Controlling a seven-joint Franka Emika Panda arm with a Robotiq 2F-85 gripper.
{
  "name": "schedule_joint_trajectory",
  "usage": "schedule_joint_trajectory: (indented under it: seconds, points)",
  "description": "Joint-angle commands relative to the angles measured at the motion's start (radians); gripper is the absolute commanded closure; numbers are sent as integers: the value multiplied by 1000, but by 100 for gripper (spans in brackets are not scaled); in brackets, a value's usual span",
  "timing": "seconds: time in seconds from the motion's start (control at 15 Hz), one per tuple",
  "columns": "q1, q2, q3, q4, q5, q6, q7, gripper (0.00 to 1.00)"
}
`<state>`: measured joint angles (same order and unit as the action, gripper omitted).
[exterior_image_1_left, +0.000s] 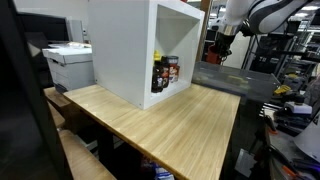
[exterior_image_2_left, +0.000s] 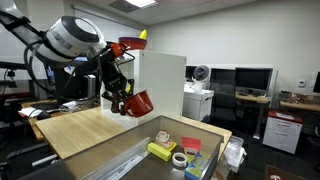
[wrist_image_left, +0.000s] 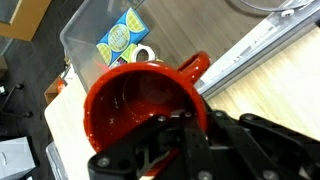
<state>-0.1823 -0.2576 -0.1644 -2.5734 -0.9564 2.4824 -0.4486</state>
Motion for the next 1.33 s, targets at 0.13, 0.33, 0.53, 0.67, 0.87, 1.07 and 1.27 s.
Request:
schedule_joint_trajectory:
  seconds: [0.13, 0.33, 0.53, 0.67, 0.87, 1.07, 1.27]
  points:
    - [65, 95, 51, 81, -33, -129, 1, 98]
    - [110, 241, 90, 176, -57, -221, -10, 98]
    - [115, 270, 93, 192, -75, -233, -11, 98]
    - [112, 278, 92, 198, -96, -218, 75, 98]
    - [101, 287, 81, 186, -67, -181, 174, 98]
    - [101, 310, 80, 193, -59, -183, 204, 98]
    - [97, 327, 79, 204, -32, -167, 157, 98]
